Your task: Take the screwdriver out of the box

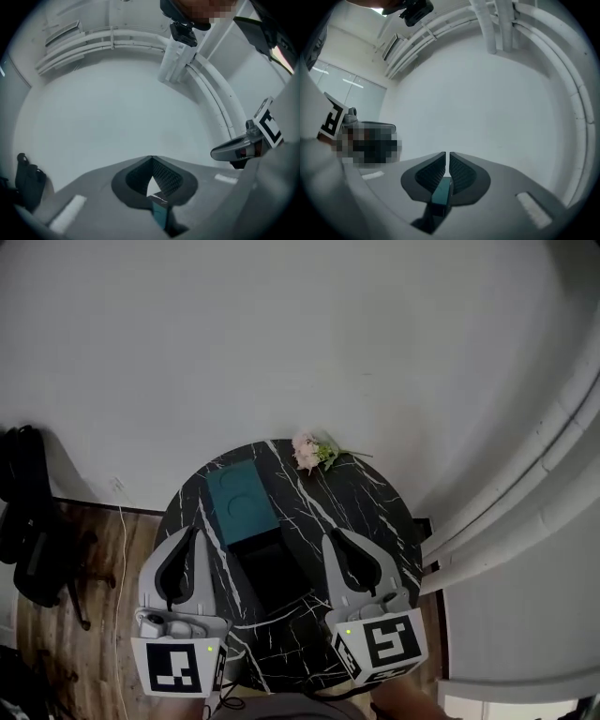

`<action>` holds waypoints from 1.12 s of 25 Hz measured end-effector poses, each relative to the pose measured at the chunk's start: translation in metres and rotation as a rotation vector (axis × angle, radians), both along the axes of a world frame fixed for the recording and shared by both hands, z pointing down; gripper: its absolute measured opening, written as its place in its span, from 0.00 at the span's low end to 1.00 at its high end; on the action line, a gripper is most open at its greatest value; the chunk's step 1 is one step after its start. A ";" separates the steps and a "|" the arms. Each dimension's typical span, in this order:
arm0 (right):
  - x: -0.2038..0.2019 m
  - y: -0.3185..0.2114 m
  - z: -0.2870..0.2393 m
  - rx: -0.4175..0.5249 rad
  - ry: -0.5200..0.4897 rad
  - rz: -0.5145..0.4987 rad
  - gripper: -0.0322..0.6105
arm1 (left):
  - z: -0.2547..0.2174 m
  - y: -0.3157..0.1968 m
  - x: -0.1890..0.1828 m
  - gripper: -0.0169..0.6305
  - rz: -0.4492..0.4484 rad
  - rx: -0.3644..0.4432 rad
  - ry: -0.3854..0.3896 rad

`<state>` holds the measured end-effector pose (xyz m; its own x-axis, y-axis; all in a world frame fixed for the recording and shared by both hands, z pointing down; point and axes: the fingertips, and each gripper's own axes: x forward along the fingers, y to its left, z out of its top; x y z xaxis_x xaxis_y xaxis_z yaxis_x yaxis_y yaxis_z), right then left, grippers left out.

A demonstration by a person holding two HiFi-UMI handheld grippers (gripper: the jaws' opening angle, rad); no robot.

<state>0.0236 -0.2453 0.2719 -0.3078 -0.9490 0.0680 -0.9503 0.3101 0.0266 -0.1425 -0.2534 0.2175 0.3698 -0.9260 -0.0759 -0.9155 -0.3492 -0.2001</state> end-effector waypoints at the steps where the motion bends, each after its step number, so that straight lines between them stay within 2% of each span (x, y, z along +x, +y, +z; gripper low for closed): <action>1: -0.004 -0.001 -0.009 0.023 0.002 -0.013 0.12 | -0.005 0.001 -0.002 0.03 -0.011 0.013 0.003; 5: -0.017 -0.006 -0.032 0.076 0.008 -0.054 0.09 | -0.020 -0.001 -0.009 0.03 -0.043 0.045 0.017; 11: -0.031 -0.008 -0.038 0.092 0.021 -0.091 0.09 | -0.029 0.002 -0.018 0.03 -0.082 0.052 0.023; 18: -0.045 -0.006 -0.034 0.085 0.022 -0.119 0.09 | -0.028 0.003 -0.022 0.03 -0.075 0.056 0.022; 22: -0.049 -0.004 -0.032 0.089 0.023 -0.118 0.09 | -0.035 0.005 -0.022 0.03 -0.060 0.100 0.029; 26: -0.052 -0.002 -0.032 0.090 0.017 -0.119 0.09 | -0.024 0.009 -0.026 0.03 -0.068 0.040 0.031; 28: -0.053 -0.001 -0.032 0.088 0.016 -0.120 0.09 | -0.025 0.009 -0.027 0.03 -0.067 0.038 0.032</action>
